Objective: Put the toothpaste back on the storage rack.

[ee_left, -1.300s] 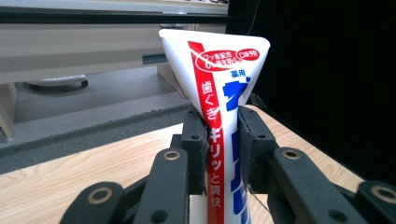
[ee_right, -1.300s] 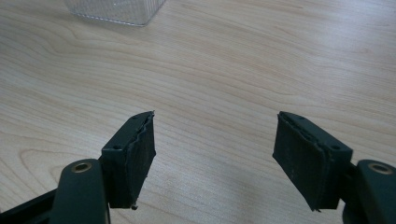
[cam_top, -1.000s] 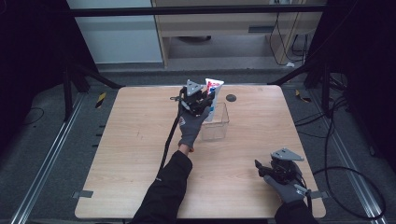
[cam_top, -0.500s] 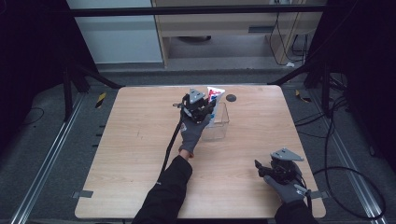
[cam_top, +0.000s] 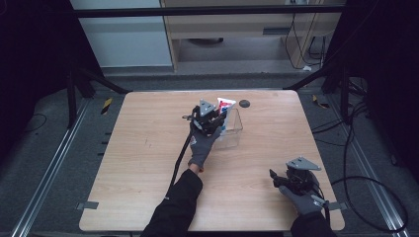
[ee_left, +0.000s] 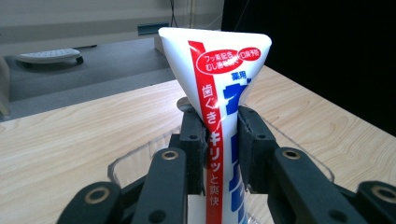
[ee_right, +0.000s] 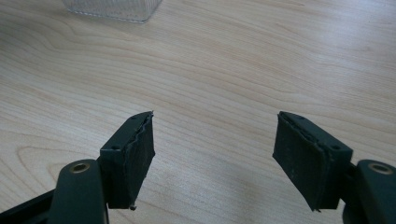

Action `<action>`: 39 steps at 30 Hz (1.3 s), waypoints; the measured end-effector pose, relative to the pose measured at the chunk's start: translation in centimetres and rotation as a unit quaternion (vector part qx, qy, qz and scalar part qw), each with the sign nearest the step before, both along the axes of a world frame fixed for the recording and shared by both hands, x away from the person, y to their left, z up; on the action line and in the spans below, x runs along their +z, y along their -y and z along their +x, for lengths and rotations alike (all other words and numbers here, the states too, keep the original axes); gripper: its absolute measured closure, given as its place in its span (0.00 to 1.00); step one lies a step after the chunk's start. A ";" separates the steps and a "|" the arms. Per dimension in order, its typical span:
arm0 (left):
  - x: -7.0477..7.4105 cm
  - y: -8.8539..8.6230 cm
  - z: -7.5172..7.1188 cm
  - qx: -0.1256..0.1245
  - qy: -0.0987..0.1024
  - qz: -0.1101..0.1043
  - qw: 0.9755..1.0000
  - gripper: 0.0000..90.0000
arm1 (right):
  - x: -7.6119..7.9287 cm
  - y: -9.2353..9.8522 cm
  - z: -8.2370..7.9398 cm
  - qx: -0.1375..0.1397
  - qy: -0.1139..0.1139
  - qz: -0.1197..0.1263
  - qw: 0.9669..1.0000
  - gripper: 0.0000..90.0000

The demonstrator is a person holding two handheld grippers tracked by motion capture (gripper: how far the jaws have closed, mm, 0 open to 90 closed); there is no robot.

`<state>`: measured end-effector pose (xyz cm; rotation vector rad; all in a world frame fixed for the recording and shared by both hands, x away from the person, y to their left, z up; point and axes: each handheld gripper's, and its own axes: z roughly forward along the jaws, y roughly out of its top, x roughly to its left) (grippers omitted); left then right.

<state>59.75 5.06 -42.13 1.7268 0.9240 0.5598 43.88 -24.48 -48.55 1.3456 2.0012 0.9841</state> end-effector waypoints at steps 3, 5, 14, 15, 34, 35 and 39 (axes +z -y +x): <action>-0.4 -0.1 -0.1 0.001 0.000 0.007 1.000 0.81 | 0.0 0.0 0.0 -0.001 0.000 -0.001 1.000 0.32; -0.6 0.0 -0.2 0.001 -0.001 0.010 1.000 0.81 | 0.0 0.0 0.0 -0.001 0.000 0.000 1.000 0.32; -1.0 0.1 -0.6 -0.001 -0.009 0.028 1.000 0.80 | 0.0 0.0 0.0 -0.002 -0.001 0.000 1.000 0.32; -1.1 0.1 -0.7 -0.001 -0.011 0.034 0.999 0.80 | 0.0 0.0 0.0 -0.001 0.000 0.000 1.000 0.32; -1.5 -1.6 -1.7 -0.032 -0.008 0.021 0.999 0.62 | 0.0 -0.2 0.1 -0.001 0.000 -0.004 1.000 0.31; -1.4 -1.7 -1.9 -0.034 -0.009 0.021 0.999 0.62 | 0.0 -0.2 0.1 -0.001 0.000 -0.004 1.000 0.31; -0.9 -2.3 -2.5 -0.048 -0.016 0.024 0.998 0.53 | 0.0 -0.2 0.1 -0.003 0.001 -0.004 1.000 0.31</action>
